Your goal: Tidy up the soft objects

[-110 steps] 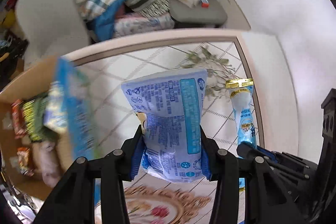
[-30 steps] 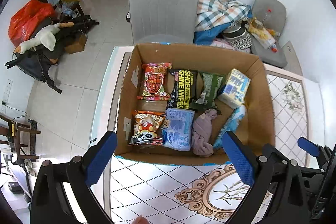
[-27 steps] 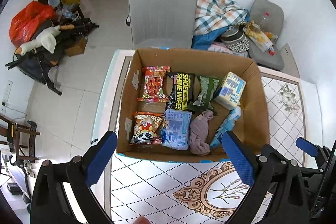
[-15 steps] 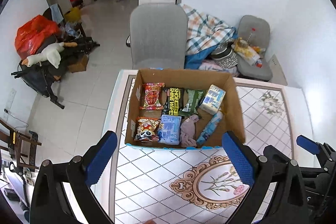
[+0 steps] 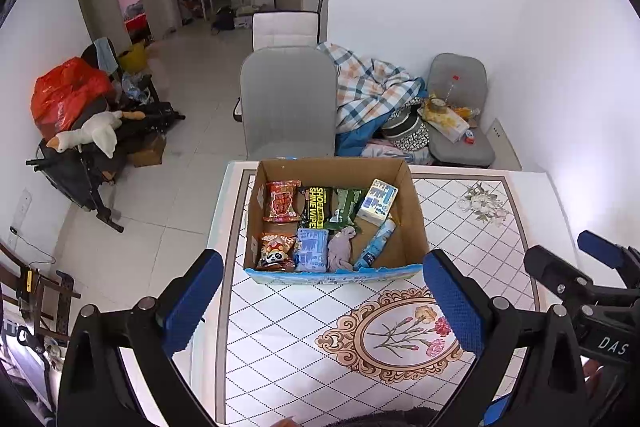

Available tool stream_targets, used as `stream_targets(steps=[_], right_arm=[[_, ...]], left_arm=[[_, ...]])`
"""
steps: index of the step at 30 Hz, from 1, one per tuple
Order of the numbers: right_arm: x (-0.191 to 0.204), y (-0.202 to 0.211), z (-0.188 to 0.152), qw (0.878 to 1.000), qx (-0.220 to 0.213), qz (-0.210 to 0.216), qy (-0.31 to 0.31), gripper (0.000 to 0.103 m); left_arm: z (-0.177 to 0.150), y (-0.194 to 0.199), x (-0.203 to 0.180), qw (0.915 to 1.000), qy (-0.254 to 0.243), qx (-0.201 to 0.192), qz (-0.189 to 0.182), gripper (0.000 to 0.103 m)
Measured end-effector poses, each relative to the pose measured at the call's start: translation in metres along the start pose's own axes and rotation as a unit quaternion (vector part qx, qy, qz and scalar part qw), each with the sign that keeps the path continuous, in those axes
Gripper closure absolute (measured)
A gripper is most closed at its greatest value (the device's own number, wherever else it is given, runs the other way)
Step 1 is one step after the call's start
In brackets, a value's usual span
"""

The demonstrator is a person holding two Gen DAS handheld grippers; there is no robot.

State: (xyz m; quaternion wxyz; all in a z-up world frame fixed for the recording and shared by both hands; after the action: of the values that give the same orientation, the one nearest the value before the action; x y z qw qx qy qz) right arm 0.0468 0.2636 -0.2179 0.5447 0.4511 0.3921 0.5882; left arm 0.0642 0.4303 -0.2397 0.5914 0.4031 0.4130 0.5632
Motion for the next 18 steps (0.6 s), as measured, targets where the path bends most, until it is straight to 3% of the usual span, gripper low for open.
stream_targets(steps=[11,18], right_arm=[[0.005,0.037,-0.012,1.0,-0.021,-0.017,0.007,0.0],[0.002,0.036,-0.013,0.999,-0.021,-0.03,0.002,0.0]], left_arm=[[-0.006,0.024,0.003,0.9996,0.01,-0.026,0.003,0.0],[-0.01,0.021,0.005,0.9994,0.021,-0.025,0.013,0.0]])
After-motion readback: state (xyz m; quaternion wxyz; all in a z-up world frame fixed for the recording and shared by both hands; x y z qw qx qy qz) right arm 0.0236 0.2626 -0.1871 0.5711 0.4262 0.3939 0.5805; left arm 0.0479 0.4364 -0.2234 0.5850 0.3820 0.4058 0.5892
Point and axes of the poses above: each gripper's, at about its wrist camera, not at the fingertips, and y roughly against the way its jaws point, x to its left, z to its top, the point moved 5 cm from there along -y, roughly the way its jaws point, and after that the axes turned 15 degrees about x, right-handed, at the moved point
